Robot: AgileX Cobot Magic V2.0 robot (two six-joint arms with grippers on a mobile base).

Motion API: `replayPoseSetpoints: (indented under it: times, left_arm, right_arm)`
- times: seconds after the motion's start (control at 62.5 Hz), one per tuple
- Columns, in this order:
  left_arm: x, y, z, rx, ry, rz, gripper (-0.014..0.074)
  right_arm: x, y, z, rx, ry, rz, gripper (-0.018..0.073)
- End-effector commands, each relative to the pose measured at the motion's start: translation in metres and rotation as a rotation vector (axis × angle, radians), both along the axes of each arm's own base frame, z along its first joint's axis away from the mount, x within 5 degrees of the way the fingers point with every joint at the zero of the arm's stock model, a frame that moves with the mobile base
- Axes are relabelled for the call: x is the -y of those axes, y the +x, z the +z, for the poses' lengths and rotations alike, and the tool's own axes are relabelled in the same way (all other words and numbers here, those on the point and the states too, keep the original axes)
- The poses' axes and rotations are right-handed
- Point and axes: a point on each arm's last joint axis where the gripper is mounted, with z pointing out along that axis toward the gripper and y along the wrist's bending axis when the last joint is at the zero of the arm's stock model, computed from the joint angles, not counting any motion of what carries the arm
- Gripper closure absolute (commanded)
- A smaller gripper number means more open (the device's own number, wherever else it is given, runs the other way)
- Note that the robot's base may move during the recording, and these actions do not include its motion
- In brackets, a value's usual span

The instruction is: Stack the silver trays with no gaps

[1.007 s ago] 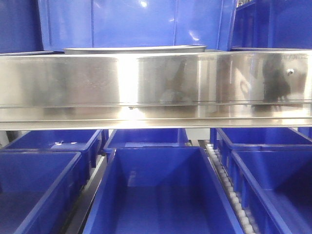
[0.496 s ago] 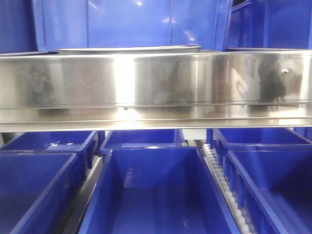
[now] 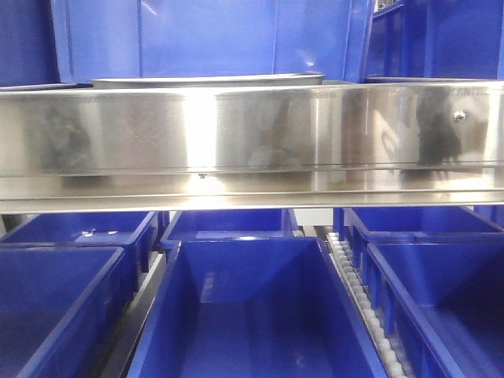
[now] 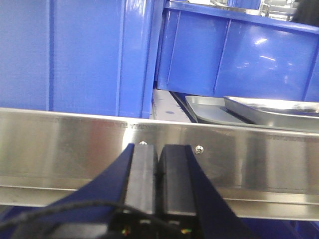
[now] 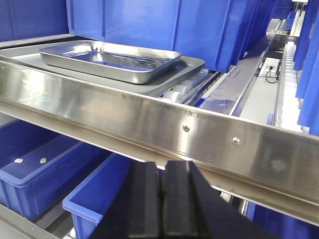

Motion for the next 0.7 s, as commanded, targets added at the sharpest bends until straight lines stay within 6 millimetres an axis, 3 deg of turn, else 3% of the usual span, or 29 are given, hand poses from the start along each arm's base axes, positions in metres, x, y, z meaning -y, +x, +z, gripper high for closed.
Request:
replayPoseSetpoints:
  times: [0.0,0.48,0.688]
  left_arm:
    - [-0.001,-0.003,0.010,0.111,-0.020,0.004,0.0644]
    - [-0.001,-0.003,0.010,0.111,-0.022,0.004,0.0644]
    - [-0.001,-0.003,0.010,0.111,-0.022,0.004,0.0644]
  right_arm:
    - [0.000,0.000,0.017,0.110,0.030,-0.004,0.0508]
    - [0.000,0.001,0.013,0.097,0.023,-0.010,0.0508]
    - [0.008,0.008,-0.009,0.070,0.014,-0.206,0.0508]
